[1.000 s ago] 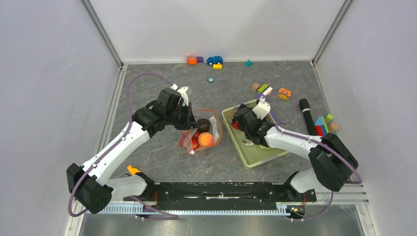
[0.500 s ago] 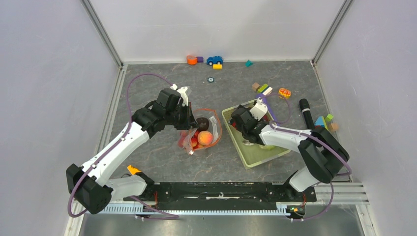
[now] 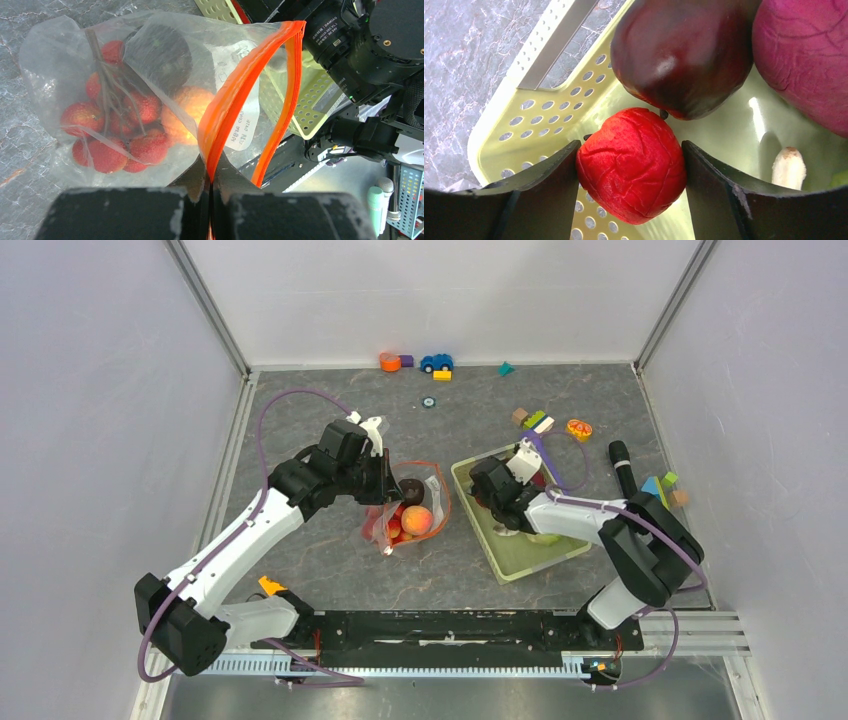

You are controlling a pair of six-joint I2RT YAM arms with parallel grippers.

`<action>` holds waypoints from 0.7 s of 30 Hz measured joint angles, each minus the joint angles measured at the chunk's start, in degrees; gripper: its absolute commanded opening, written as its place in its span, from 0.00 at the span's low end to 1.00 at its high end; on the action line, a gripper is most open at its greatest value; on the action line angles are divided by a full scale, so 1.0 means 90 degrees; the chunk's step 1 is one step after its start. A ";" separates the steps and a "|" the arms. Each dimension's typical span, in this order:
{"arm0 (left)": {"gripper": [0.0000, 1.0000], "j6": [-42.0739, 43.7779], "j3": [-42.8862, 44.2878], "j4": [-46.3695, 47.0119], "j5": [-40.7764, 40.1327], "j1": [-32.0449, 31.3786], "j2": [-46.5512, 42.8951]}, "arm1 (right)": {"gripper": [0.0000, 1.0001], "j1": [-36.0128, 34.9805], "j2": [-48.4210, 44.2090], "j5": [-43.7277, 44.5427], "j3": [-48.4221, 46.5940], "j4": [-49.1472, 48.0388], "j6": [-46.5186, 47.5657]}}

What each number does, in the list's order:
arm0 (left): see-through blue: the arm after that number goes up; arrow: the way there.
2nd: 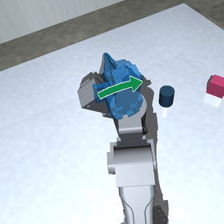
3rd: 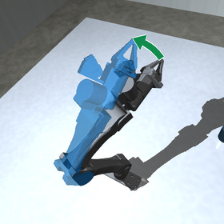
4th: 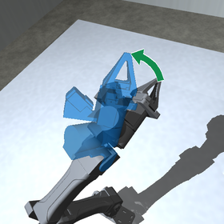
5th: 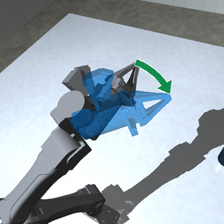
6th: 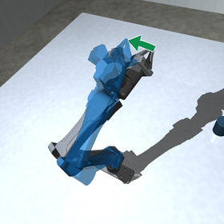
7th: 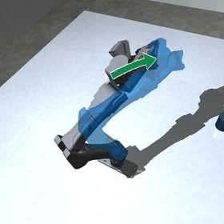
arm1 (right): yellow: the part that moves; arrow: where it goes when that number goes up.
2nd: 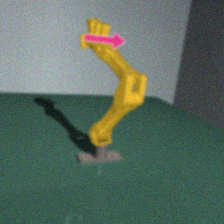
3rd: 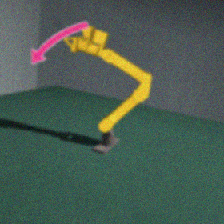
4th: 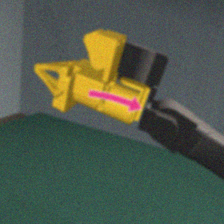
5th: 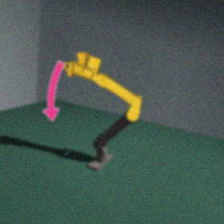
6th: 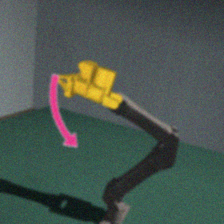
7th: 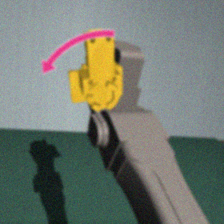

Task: Place the food in the zip-top bag and seal the zipper
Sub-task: Pick up the fake fruit from the bin.

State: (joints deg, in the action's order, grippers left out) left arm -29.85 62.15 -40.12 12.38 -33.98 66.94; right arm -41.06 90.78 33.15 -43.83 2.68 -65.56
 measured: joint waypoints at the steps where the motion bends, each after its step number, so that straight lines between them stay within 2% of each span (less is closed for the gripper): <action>1: 0.02 0.0000 0.0000 0.0000 0.0000 0.0000 0.0000 | 0.54 0.0000 -0.0029 0.0002 0.0024 -0.0039 0.0024; 5: 0.02 0.0000 0.0000 -0.0002 0.0000 0.0000 -0.0010 | 0.44 -0.0002 -0.0308 0.0034 0.0148 -0.0148 0.0185; 7: 0.02 0.0000 0.0000 0.0000 -0.0002 0.0000 -0.0022 | 0.42 0.0000 -0.0500 0.0063 0.0192 -0.0182 0.0296; 14: 0.02 0.0000 0.0000 -0.0002 -0.0005 0.0000 -0.0039 | 0.41 0.0000 -0.1489 0.0192 0.0534 -0.0435 0.0911; 21: 0.02 0.0000 -0.0002 -0.0002 -0.0005 0.0000 -0.0039 | 0.41 0.0024 -0.2662 -0.0236 0.1088 -0.1379 0.2419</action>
State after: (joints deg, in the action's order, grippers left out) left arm -29.85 62.13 -40.14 12.34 -33.98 66.59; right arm -40.84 66.83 31.03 -34.04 -9.74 -43.79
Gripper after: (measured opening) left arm 0.029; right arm 0.733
